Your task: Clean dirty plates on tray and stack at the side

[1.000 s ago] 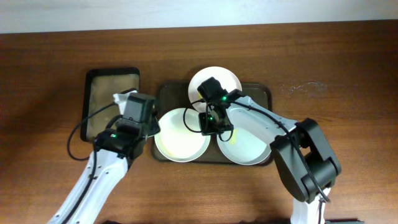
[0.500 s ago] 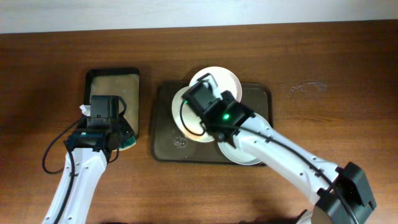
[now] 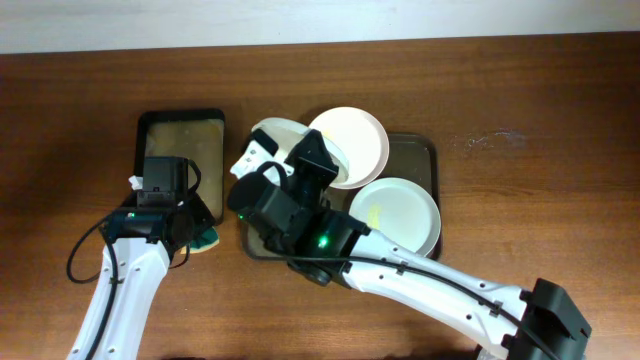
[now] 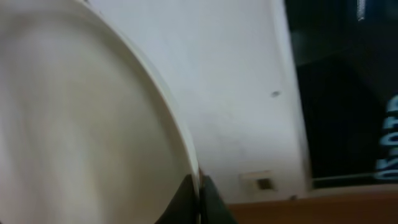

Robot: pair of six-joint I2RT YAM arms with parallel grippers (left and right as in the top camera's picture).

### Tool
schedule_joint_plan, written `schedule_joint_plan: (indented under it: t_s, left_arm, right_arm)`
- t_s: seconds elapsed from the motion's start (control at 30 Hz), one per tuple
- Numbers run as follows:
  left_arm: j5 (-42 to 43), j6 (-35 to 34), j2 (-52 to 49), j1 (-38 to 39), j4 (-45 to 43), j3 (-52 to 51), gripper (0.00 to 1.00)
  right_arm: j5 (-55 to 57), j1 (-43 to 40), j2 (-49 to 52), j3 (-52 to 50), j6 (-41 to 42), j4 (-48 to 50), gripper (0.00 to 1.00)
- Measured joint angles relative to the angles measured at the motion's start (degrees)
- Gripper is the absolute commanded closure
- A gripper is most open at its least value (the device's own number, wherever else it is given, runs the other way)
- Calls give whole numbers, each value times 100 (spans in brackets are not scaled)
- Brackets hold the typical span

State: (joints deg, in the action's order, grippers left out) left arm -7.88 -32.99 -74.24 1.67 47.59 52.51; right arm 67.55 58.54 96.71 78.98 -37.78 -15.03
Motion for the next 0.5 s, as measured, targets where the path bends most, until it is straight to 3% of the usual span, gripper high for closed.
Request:
schedule_joint_plan:
  t_s: [0.27, 0.5]
  left_arm:
    - [-2, 66, 0, 0, 0, 0, 100]
    - [0, 66, 0, 0, 66, 0, 100]
  right_arm:
    - [426, 17, -2, 0, -597, 177, 96]
    - [442, -52, 0, 2, 254, -11, 96]
